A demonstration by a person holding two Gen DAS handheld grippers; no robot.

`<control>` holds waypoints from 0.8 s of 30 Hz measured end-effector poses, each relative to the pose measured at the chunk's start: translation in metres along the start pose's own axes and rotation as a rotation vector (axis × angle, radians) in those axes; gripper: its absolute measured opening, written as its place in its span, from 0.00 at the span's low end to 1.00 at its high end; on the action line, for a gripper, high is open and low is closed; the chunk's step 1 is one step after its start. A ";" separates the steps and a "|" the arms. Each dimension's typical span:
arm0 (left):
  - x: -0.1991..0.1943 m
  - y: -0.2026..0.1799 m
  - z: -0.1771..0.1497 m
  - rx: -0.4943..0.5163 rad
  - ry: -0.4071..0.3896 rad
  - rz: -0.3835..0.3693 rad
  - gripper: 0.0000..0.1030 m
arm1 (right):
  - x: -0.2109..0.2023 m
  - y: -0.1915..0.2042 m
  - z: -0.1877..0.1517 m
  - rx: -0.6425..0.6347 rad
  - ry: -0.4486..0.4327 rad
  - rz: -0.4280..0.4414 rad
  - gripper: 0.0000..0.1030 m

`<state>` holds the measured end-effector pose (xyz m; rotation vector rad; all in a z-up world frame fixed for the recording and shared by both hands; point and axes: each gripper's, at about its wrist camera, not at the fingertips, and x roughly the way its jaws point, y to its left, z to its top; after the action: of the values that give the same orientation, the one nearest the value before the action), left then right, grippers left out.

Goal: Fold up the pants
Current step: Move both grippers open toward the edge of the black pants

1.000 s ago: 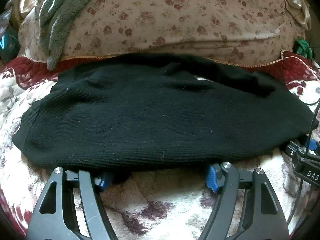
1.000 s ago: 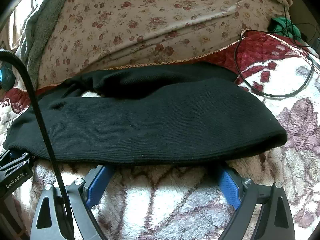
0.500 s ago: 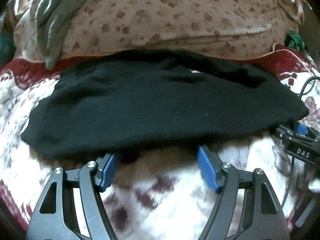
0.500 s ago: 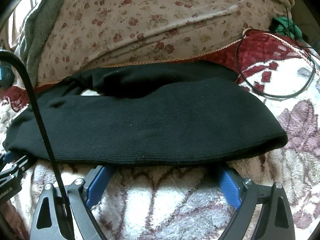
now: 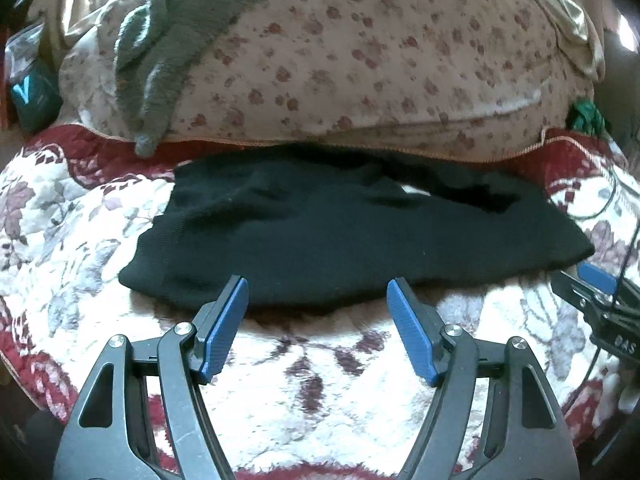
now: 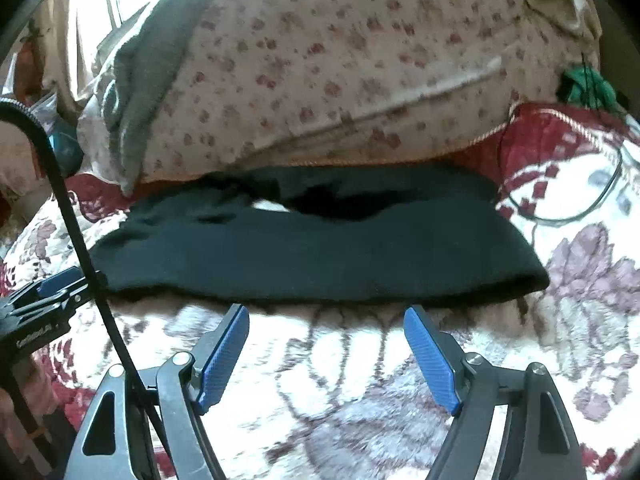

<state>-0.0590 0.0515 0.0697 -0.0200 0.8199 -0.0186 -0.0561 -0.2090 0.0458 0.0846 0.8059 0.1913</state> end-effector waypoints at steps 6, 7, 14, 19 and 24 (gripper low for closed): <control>-0.010 0.004 0.002 -0.034 -0.014 0.011 0.70 | -0.022 0.009 0.005 0.019 -0.053 0.011 0.76; -0.010 0.004 0.002 -0.034 -0.015 0.010 0.70 | -0.024 0.011 0.005 0.016 -0.057 0.009 0.76; -0.013 0.004 0.001 -0.037 -0.012 0.008 0.70 | -0.029 0.011 0.005 0.031 -0.057 0.013 0.76; -0.014 0.004 0.000 -0.041 -0.013 0.011 0.70 | -0.029 0.009 0.004 0.039 -0.051 0.008 0.76; -0.013 0.006 -0.001 -0.051 -0.005 0.009 0.70 | -0.026 0.005 0.003 0.053 -0.041 0.014 0.76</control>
<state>-0.0681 0.0583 0.0784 -0.0642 0.8152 0.0110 -0.0722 -0.2088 0.0668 0.1438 0.7693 0.1810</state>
